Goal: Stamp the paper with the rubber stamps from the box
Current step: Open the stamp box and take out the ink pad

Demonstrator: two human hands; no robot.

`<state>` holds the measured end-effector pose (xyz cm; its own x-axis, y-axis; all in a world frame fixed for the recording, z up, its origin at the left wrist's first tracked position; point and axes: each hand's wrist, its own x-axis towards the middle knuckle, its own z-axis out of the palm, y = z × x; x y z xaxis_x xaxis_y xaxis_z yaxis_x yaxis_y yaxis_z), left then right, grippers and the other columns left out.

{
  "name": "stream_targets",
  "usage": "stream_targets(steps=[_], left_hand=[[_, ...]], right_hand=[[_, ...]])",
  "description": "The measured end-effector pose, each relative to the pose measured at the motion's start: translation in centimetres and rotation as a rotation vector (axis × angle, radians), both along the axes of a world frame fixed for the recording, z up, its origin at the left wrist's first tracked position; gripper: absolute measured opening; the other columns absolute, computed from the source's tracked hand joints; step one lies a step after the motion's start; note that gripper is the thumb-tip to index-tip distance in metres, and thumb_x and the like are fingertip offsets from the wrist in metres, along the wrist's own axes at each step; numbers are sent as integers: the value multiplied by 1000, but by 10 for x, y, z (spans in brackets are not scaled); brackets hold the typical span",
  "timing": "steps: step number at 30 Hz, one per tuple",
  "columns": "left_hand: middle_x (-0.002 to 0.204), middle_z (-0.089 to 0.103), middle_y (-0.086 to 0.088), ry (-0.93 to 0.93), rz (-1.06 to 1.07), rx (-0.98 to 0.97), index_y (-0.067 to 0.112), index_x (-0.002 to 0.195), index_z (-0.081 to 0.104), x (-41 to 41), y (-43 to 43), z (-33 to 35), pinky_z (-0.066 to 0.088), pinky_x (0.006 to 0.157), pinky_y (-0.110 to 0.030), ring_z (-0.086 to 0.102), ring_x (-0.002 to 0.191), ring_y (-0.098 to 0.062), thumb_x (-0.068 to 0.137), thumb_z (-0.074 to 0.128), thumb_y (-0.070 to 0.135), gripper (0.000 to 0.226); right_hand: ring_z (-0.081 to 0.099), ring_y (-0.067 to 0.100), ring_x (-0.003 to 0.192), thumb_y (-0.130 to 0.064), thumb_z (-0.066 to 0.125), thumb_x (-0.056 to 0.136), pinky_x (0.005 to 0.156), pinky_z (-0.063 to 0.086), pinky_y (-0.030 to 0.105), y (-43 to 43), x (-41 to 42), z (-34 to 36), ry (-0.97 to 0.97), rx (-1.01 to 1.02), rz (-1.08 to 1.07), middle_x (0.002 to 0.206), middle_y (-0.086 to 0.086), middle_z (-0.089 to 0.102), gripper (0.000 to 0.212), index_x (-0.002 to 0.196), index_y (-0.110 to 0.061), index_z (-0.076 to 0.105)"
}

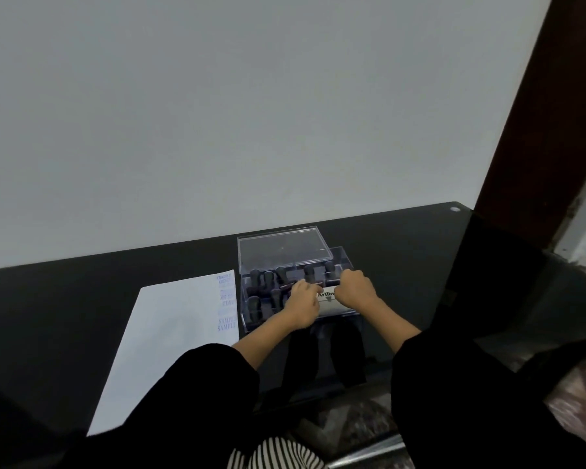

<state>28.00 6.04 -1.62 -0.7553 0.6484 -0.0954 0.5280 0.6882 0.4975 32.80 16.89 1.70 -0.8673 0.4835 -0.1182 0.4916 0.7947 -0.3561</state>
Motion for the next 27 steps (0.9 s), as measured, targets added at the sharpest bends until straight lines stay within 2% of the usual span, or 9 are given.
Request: stream_targets(steps=[4,8,12,17,21,27], left_hand=[[137,42,-20,-2,14,19,0,135,41,-5,2,-4,20,110,-32,31,132,-31,95,34,1,40],[135,43,-21,8,22,33,-1,134,40,-7,3,-5,21,108,-29,34,130,-30,93,37,1,41],[137,41,-21,-2,20,32,-1,136,38,-10,3,-5,22,110,-31,32,131,-31,93,39,1,43],[140,39,-18,-6,21,31,3,137,38,-12,5,-6,21,111,-32,30,133,-31,94,41,3,44],[141,38,-17,-2,30,49,4,137,37,-10,5,-5,21,111,-32,29,134,-30,93,42,2,44],[144,33,-18,-15,38,39,4,141,31,-8,5,-4,19,111,-33,24,137,-31,94,40,3,48]], right_hand=[[51,33,121,-11,44,94,94,44,35,-4,-3,-6,-57,78,37,135,18,46,38,130,-1,45],[48,31,124,-20,45,96,97,43,37,-4,-11,-9,-130,108,61,137,17,46,37,128,-3,48],[46,32,127,-16,40,95,101,40,38,-7,-20,-9,-180,67,71,139,17,45,38,131,-3,45],[49,31,123,-17,50,93,98,43,37,-2,-23,-9,-126,18,31,134,18,48,38,128,-2,45],[49,33,123,-16,52,91,99,44,41,-4,-21,-12,-104,15,-26,133,16,48,37,126,-4,48],[47,34,121,-13,52,90,98,39,41,-6,-26,-5,-46,151,-29,130,13,51,32,122,-8,51]])
